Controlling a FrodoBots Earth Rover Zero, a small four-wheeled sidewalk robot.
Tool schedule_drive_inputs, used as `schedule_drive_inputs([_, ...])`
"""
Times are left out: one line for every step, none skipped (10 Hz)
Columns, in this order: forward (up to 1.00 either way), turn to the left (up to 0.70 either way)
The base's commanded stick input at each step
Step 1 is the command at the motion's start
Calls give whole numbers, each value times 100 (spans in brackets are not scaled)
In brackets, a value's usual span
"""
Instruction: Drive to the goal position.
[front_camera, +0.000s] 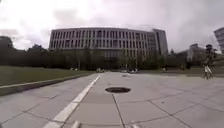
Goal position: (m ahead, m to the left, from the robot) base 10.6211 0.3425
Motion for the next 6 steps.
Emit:
schedule_drive_inputs([70, 0])
schedule_drive_inputs([70, 0])
schedule_drive_inputs([70, 0])
schedule_drive_inputs([70, 0])
schedule_drive_inputs([70, 0])
schedule_drive_inputs([70, 0])
